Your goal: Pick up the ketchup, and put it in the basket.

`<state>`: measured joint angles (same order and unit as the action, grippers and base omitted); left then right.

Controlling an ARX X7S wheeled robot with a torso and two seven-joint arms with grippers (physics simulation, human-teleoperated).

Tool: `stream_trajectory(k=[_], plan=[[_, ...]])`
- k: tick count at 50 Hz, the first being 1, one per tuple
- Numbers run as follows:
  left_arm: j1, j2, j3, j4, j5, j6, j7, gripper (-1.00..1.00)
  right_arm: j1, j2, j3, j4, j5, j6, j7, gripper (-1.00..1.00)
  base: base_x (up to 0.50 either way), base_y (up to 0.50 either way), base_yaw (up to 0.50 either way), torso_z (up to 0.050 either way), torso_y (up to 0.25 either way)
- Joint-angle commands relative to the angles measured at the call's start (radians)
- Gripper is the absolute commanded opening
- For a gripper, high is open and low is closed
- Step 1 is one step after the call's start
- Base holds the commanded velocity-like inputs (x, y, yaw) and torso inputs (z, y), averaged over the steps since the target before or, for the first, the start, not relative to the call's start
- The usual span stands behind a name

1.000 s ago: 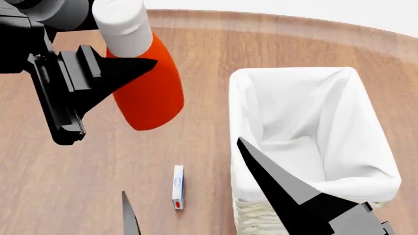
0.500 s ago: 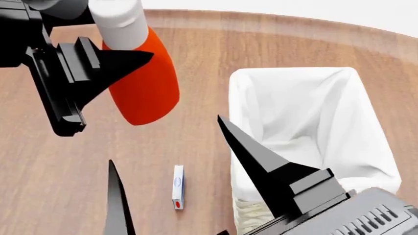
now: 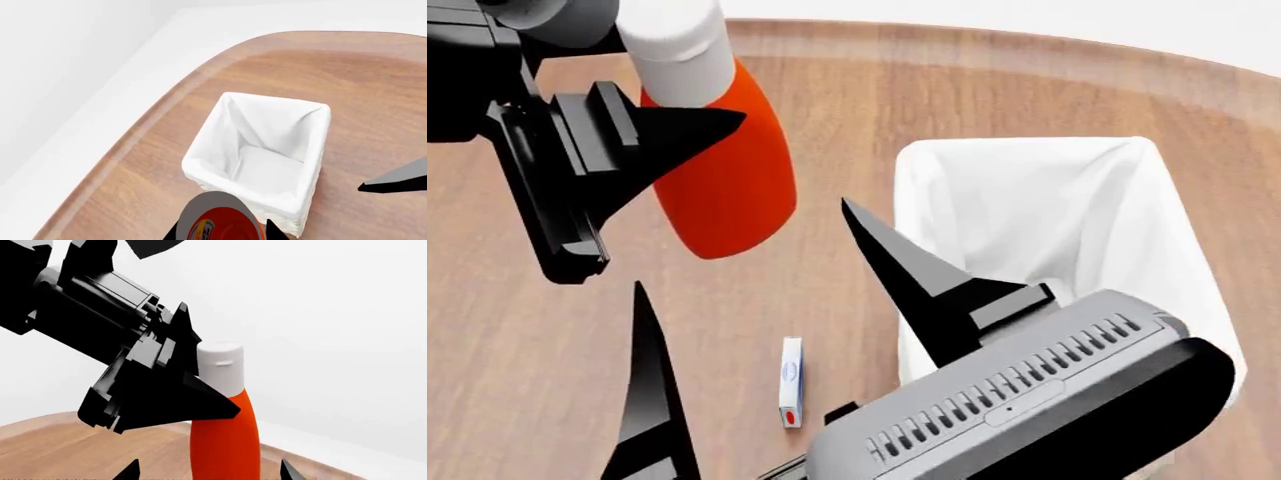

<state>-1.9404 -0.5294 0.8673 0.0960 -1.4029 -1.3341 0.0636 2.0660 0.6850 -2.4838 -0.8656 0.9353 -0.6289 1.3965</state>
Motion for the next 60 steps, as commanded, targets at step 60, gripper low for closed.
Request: stream_trajectory(k=[60], plan=[[0.018,-0.013,0.021,0.010,-0.024,0.027,-0.038,-1.00,-0.125,-0.067,0.080,0.256,0.212,-0.035,-0.228,1.00,0.00,0.00,0.00,0.000,0.001]])
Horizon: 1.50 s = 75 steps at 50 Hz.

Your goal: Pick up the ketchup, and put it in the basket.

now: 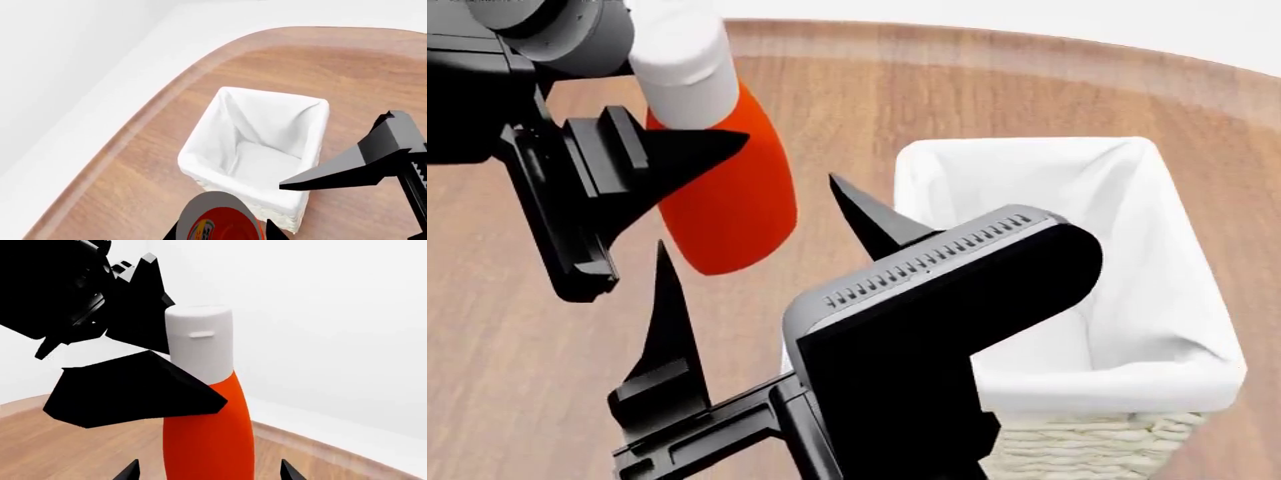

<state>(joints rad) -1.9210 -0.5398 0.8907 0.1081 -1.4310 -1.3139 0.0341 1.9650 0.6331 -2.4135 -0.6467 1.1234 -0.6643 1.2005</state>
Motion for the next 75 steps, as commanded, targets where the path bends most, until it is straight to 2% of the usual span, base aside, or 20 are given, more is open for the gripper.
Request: stream_trajectory(k=[1,33,56,57,75], plan=[[-0.002,-0.003,-0.001,-0.003,0.005,0.007,-0.008,-1.00,-0.025,-0.017,0.011,0.039,0.025,0.001,-0.034,1.00,0.00,0.00,0.00,0.000,0.000],[-0.018,-0.005,0.008,0.006,-0.028,-0.005,-0.023,-1.00,-0.046,-0.082,0.060,0.171,0.163,0.016,-0.167,1.00,0.00,0.00,0.00,0.000,0.001],[-0.024,-0.016,0.017,0.007,-0.027,0.002,-0.014,-1.00,-0.108,-0.126,0.089,0.255,0.198,0.026,-0.213,1.00,0.00,0.00,0.00,0.000,0.000],[-0.023,-0.017,0.015,0.008,-0.031,0.002,-0.019,-1.00,-0.108,-0.125,0.090,0.253,0.195,0.027,-0.212,-1.00,0.00,0.00,0.00,0.000,0.000],[-0.020,-0.023,0.017,0.022,-0.044,0.008,-0.024,-1.00,-0.113,-0.111,0.107,0.225,0.170,0.036,-0.201,-1.00,0.00,0.00,0.00,0.000,0.000]])
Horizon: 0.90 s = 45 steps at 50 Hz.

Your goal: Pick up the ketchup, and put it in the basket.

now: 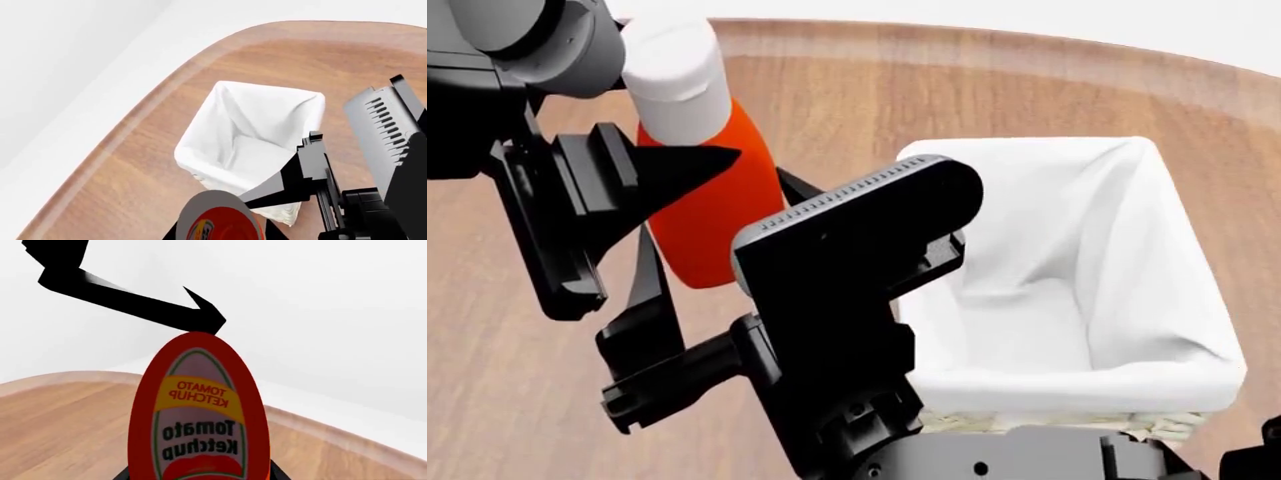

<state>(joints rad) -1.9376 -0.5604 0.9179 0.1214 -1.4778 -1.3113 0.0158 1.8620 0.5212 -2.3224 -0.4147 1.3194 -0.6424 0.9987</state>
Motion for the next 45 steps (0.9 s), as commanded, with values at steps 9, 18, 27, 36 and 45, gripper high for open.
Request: stream_trajectory(k=[9,18,27,36,45], plan=[[0.001,-0.002,-0.009,-0.007,0.003,0.014,-0.013,-1.00,-0.005,0.010,0.022,-0.027,-0.036,0.025,0.009,-1.00,0.00,0.00,0.00,0.000,0.001],[-0.002,0.003,-0.015,-0.027,-0.022,0.010,-0.039,1.00,-0.017,0.023,0.034,-0.025,-0.042,0.017,0.008,-1.00,0.00,0.00,0.00,0.000,0.000],[0.008,-0.006,-0.017,-0.008,-0.025,0.023,-0.030,1.00,-0.015,0.036,0.043,-0.028,-0.036,0.021,0.003,-1.00,0.00,0.00,0.00,0.000,0.001],[0.003,-0.014,-0.017,-0.009,-0.023,0.026,-0.027,1.00,-0.022,0.054,0.047,-0.013,-0.028,0.022,-0.014,-1.00,0.00,0.00,0.00,0.000,0.000],[0.004,-0.028,-0.020,-0.004,-0.006,0.043,-0.024,1.00,-0.037,0.073,0.050,0.000,-0.023,0.022,-0.022,-1.00,0.00,0.00,0.00,0.001,0.000]])
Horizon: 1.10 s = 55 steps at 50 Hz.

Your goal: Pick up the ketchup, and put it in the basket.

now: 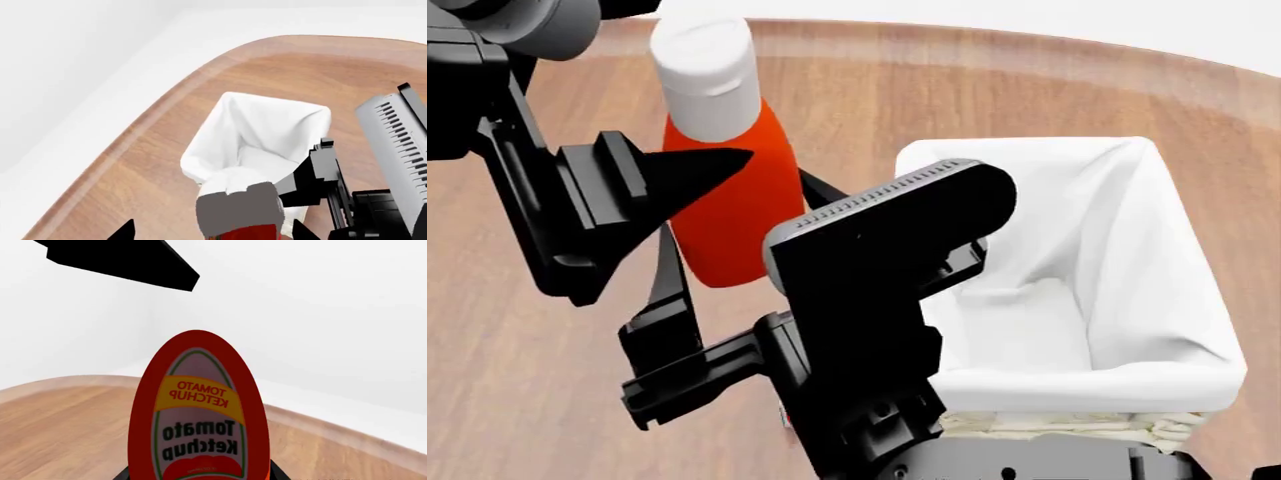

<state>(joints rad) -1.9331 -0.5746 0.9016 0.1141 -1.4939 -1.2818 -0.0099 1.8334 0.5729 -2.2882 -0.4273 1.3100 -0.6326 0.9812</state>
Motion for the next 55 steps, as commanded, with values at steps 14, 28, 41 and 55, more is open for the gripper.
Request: stream_trajectory(k=[14,28,41,55], plan=[[0.002,-0.071,-0.038,0.066,-0.033,0.022,-0.022,1.00,-0.013,0.078,0.020,0.027,0.006,0.006,-0.028,-1.00,0.00,0.00,0.00,0.000,0.001],[0.075,-0.222,-0.126,0.246,-0.124,0.094,-0.146,1.00,0.041,0.168,0.008,-0.014,0.041,0.047,-0.027,-1.00,0.00,0.00,0.00,0.000,0.000],[0.377,-0.382,-0.218,0.493,-0.243,0.377,-0.581,1.00,0.113,0.266,-0.028,-0.099,0.062,0.123,-0.019,-1.00,0.00,0.00,0.00,0.000,0.001],[0.971,-0.540,-0.270,0.865,0.110,0.770,-0.810,1.00,0.206,0.334,-0.036,-0.137,0.160,0.208,-0.031,-1.00,0.00,0.00,0.00,0.000,0.000]])
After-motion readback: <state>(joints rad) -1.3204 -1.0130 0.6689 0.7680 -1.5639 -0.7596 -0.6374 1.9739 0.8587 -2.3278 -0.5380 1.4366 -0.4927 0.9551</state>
